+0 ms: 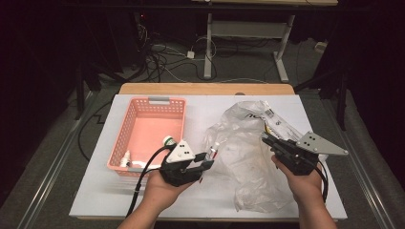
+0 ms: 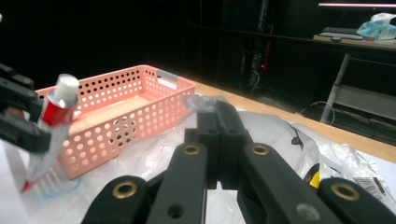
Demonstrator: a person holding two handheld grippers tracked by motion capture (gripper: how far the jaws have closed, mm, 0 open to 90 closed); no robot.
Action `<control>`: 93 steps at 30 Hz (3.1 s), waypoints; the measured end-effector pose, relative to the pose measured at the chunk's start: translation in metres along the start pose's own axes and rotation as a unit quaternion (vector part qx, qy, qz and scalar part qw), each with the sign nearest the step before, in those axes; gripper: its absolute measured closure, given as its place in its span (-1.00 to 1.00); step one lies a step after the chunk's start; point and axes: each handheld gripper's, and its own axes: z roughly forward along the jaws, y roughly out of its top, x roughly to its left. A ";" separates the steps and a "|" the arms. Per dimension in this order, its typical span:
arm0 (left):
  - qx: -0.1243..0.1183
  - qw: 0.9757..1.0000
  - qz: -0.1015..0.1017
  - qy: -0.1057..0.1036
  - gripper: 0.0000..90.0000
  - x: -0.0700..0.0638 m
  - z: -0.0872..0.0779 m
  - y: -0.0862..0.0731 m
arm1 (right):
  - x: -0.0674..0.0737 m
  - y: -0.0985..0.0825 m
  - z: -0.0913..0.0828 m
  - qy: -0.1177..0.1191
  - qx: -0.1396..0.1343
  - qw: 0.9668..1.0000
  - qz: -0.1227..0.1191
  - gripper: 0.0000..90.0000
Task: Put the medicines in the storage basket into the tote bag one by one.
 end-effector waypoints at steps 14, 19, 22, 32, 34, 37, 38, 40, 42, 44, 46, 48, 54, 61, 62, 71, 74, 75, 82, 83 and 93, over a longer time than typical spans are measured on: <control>0.002 1.000 0.012 -0.017 0.47 -0.012 0.035 0.014 | 0.008 0.003 0.003 0.013 -0.004 1.000 -0.001 1.00; 0.003 1.000 0.012 -0.022 0.47 -0.015 0.047 0.019 | 0.008 0.003 0.003 0.013 -0.005 1.000 0.000 1.00; 0.005 1.000 0.013 -0.023 0.47 -0.016 0.056 0.022 | 0.008 0.003 0.003 0.012 -0.005 1.000 0.001 1.00; 0.029 0.999 0.004 -0.015 0.47 -0.011 0.102 0.028 | 0.001 0.004 -0.002 0.008 -0.018 1.000 0.012 1.00; 0.033 0.999 -0.001 -0.015 0.47 -0.009 0.110 0.030 | 0.001 0.003 -0.002 0.009 -0.017 1.000 0.014 1.00; 0.030 1.000 -0.003 -0.008 0.47 -0.007 0.119 0.033 | -0.002 0.003 -0.002 0.006 -0.019 1.000 0.016 1.00; 0.029 1.000 0.000 -0.006 0.47 -0.006 0.121 0.034 | -0.003 0.002 -0.003 0.007 -0.020 1.000 0.017 1.00; 0.026 1.000 0.000 -0.004 0.46 -0.006 0.125 0.037 | -0.004 0.002 -0.003 0.006 -0.019 1.000 0.018 1.00; 0.022 1.000 0.000 -0.001 0.46 -0.007 0.129 0.040 | -0.004 0.002 -0.003 0.005 -0.019 1.000 0.018 1.00; 0.018 1.000 0.004 0.002 0.46 -0.008 0.132 0.042 | -0.004 0.002 -0.004 0.004 -0.019 1.000 0.019 1.00; 0.013 1.000 0.007 0.001 0.46 -0.009 0.135 0.044 | -0.005 0.001 -0.004 0.004 -0.020 1.000 0.019 1.00; 0.013 1.000 0.011 0.005 0.46 -0.010 0.138 0.046 | -0.005 0.001 -0.004 0.003 -0.020 1.000 0.019 1.00; 0.029 0.999 0.009 0.021 0.46 -0.005 0.151 0.042 | -0.008 0.000 -0.005 0.000 -0.021 1.000 0.023 1.00; 0.037 0.999 0.005 0.024 0.46 -0.002 0.162 0.039 | -0.010 -0.001 -0.005 -0.001 -0.021 0.999 0.024 1.00; 0.040 0.999 0.005 0.025 0.46 -0.002 0.164 0.039 | -0.010 -0.001 -0.005 -0.002 -0.021 0.999 0.024 1.00; 0.045 0.999 0.003 0.024 0.46 -0.001 0.182 0.035 | -0.015 -0.005 -0.004 -0.006 -0.016 0.999 0.031 1.00; 0.046 0.999 0.001 0.024 0.46 -0.001 0.187 0.034 | -0.016 -0.006 -0.004 -0.007 -0.016 0.999 0.032 1.00; 0.047 0.999 0.000 0.023 0.46 -0.001 0.189 0.034 | -0.016 -0.006 -0.005 -0.008 -0.016 0.999 0.033 1.00; 0.059 0.998 0.001 0.023 0.46 -0.001 0.196 0.031 | -0.019 -0.006 -0.005 -0.012 -0.019 0.999 0.033 1.00; 0.061 0.998 0.002 0.025 0.46 -0.001 0.197 0.031 | -0.019 -0.006 -0.006 -0.012 -0.019 0.999 0.035 1.00; 0.065 0.998 0.002 0.011 0.26 -0.001 0.191 0.030 | -0.021 -0.005 -0.007 -0.017 -0.023 0.999 0.037 1.00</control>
